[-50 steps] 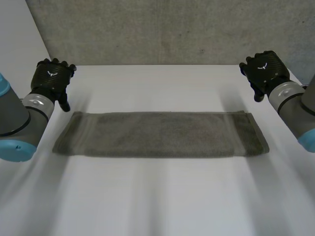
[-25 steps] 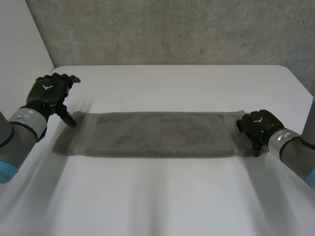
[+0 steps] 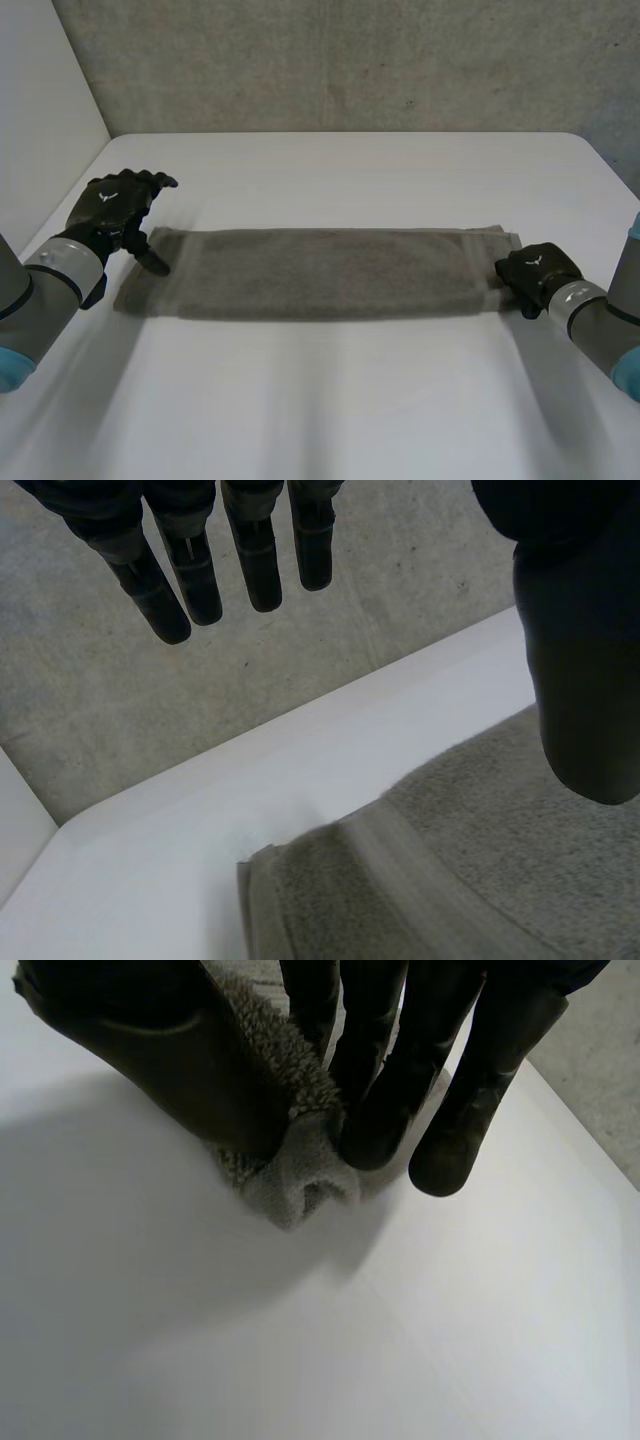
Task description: Fold the towel.
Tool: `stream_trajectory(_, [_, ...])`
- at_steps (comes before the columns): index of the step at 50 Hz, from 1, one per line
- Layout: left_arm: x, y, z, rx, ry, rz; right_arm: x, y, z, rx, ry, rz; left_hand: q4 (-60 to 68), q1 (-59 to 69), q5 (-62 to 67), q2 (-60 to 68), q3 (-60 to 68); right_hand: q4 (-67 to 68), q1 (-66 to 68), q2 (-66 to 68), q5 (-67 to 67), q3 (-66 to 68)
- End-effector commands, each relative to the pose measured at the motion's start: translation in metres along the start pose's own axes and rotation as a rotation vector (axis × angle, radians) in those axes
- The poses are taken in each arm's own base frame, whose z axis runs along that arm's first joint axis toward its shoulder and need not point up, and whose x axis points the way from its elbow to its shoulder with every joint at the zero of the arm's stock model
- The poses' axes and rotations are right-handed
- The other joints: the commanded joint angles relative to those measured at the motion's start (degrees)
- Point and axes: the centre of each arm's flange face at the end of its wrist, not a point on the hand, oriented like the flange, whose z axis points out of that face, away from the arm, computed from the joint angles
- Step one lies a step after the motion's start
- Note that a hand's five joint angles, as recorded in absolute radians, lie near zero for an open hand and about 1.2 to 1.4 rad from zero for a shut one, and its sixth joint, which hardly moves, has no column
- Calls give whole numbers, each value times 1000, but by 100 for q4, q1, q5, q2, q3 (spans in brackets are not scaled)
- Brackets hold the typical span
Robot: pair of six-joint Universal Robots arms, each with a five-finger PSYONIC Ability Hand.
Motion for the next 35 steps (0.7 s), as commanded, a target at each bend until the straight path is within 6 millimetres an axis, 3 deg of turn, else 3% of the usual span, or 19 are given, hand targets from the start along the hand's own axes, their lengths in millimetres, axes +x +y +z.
stream_trajectory(1, [-1, 1, 0, -2, -2, -2, 26, 7, 6, -41, 88, 8, -575, -532, -1284, -462, -404, 357, 696, 612, 336, 398])
stream_trajectory(3, [0, 3, -2, -11, 0, -3, 51, 6, 1, -50, 158, -21, -575, -532, -1284, -462, -404, 357, 696, 612, 336, 398])
stream_trajectory(4, [0, 3, -2, -11, 0, -3, 51, 6, 1, -50, 159, -21, -575, -532, -1284, -462, -404, 357, 696, 612, 336, 398])
stream_trajectory(6, [-1, 2, -2, -8, -1, -2, 89, 11, -7, -69, 251, -52, -575, -532, -1284, -462, -404, 357, 696, 612, 336, 398])
stream_trajectory(7, [-1, 2, -2, -8, -2, -2, 89, 11, -7, -69, 252, -52, -575, -532, -1284, -462, -404, 357, 696, 612, 336, 398])
stream_trajectory(9, [-1, 2, -2, -7, -3, -3, 121, 21, -12, -104, 329, -84, -575, -532, -1284, -462, -404, 357, 696, 612, 336, 398])
stream_trajectory(12, [-1, -1, -3, 1, -4, -1, 135, 25, -14, -124, 357, -110, -575, -532, -1284, -462, -404, 357, 696, 612, 336, 398])
stream_trajectory(14, [-1, -4, -3, 9, -6, 0, 158, 26, -16, -157, 401, -178, -592, -549, -1301, -479, -421, 357, 696, 612, 336, 398])
stream_trajectory(20, [-2, -7, -3, 19, -9, 2, 166, 13, -17, -161, 413, -248, -592, -549, -1301, -479, -421, 357, 696, 612, 336, 398])
stream_trajectory(22, [-2, -9, -3, 25, -10, 5, 141, -28, -15, -55, 383, -277, -592, -549, -1301, -479, -421, 357, 696, 612, 336, 398])
stream_trajectory(23, [-2, -9, -3, 25, -10, 5, 141, -28, -15, -55, 383, -277, -592, -549, -1301, -479, -421, 357, 696, 612, 336, 398])
stream_trajectory(25, [1, -12, -2, 36, -4, 8, 104, -82, -20, 108, 336, -291, -592, -549, -1301, -479, -421, 357, 696, 612, 336, 398])
stream_trajectory(26, [1, -12, -2, 36, -4, 8, 103, -82, -20, 108, 336, -291, -592, -549, -1301, -479, -421, 357, 696, 612, 336, 398])
stream_trajectory(28, [2, -14, -1, 41, -2, 9, 63, -126, -34, 255, 270, -285, -592, -549, -1301, -479, -421, 357, 696, 612, 336, 398])
stream_trajectory(29, [2, -14, -1, 41, -2, 9, 63, -126, -34, 256, 270, -285, -592, -549, -1301, -479, -421, 357, 696, 612, 336, 398])
stream_trajectory(31, [5, -15, -2, 46, 5, 13, 7, -157, -48, 375, 162, -303, -592, -549, -1301, -479, -421, 357, 696, 612, 336, 398])
stream_trajectory(32, [5, -15, -2, 46, 5, 13, 7, -157, -48, 376, 161, -303, -592, -549, -1301, -479, -421, 357, 696, 612, 336, 398])
stream_trajectory(35, [12, -16, -3, 48, 22, 18, -83, -170, -60, 488, -17, -369, -592, -549, -1301, -479, -421, 357, 696, 612, 336, 398])
